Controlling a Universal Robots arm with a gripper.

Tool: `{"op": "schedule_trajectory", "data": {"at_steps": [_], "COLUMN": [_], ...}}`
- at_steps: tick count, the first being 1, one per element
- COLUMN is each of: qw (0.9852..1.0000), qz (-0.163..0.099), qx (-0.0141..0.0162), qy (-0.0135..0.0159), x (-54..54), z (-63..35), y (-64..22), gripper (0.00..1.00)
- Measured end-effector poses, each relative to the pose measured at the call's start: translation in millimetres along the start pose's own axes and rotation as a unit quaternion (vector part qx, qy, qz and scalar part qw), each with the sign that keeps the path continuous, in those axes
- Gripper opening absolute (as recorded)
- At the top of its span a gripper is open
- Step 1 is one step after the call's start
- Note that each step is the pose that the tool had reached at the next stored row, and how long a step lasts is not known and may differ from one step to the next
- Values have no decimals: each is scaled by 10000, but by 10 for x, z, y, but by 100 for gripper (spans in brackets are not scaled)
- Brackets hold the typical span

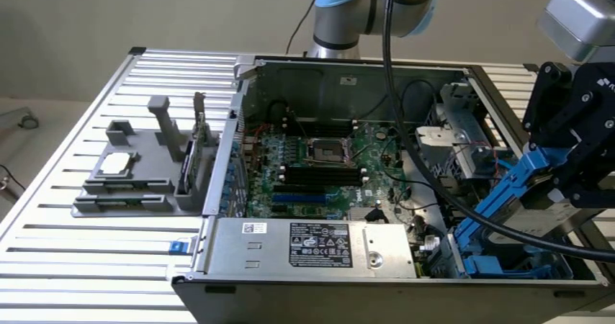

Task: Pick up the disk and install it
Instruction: 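Pick up the disk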

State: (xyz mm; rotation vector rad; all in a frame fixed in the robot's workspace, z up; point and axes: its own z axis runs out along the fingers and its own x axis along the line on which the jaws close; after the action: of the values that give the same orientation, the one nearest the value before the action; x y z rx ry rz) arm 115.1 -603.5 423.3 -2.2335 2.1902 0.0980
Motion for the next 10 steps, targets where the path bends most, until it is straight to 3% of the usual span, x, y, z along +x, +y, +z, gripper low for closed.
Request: {"op": "schedule_trajectory", "data": {"at_steps": [10], "qw": [10000], "qz": [-35], "qx": [-5], "qy": [4], "x": [17], "z": [-42], "y": [2], "gripper": [33]}}
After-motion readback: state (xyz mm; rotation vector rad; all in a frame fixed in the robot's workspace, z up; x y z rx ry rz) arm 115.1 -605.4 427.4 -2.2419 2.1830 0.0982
